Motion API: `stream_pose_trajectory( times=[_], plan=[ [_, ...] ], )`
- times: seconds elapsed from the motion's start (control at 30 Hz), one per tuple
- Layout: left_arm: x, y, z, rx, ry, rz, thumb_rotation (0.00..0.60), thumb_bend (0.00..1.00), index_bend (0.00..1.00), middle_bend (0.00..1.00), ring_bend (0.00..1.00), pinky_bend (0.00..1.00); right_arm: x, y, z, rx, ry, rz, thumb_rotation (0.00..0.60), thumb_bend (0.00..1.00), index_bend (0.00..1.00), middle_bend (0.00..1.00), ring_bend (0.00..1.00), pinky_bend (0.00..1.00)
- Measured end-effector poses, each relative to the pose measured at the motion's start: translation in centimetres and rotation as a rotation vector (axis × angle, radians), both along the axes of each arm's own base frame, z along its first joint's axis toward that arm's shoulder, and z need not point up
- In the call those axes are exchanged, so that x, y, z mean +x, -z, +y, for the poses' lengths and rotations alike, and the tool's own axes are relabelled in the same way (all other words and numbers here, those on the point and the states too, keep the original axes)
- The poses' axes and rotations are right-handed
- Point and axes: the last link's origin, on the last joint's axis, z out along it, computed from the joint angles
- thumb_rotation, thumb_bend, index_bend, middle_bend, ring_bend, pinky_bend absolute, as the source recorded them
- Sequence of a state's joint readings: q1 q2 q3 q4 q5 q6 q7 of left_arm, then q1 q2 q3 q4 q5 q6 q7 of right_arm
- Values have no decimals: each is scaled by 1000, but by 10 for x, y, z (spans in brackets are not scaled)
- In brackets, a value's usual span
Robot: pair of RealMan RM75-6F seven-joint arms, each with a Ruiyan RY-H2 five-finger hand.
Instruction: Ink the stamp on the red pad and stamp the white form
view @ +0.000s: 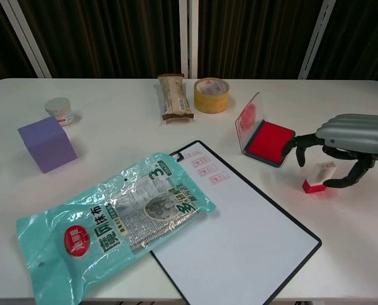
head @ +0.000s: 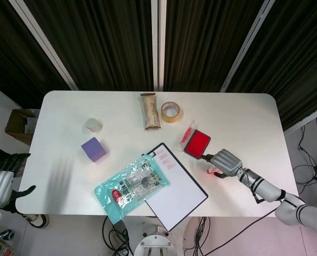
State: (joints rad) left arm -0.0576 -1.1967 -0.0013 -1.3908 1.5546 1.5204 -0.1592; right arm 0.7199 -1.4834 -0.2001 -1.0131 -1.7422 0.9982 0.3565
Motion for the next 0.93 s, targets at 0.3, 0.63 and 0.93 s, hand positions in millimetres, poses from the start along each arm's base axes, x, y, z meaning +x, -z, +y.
stream_pose_trajectory(
  times=[0.3, 0.63, 0.93],
  plan=[
    [3, -3, -1, 14, 10, 1, 600, 0, 166, 164, 133, 243, -8, -48, 15, -132, -32, 33, 600, 81, 0, 123, 355, 496],
    [8, -5, -1, 23, 31, 2, 600, 0, 166, 164, 133, 243, -68, -119, 78, -492, 327, -47, 600, 171, 0, 0, 0, 0],
    [15, -9, 7, 28, 46, 10, 600, 0, 166, 164, 133, 243, -80, -147, 128, -705, 375, -126, 600, 198, 0, 0, 0, 0]
  ],
)
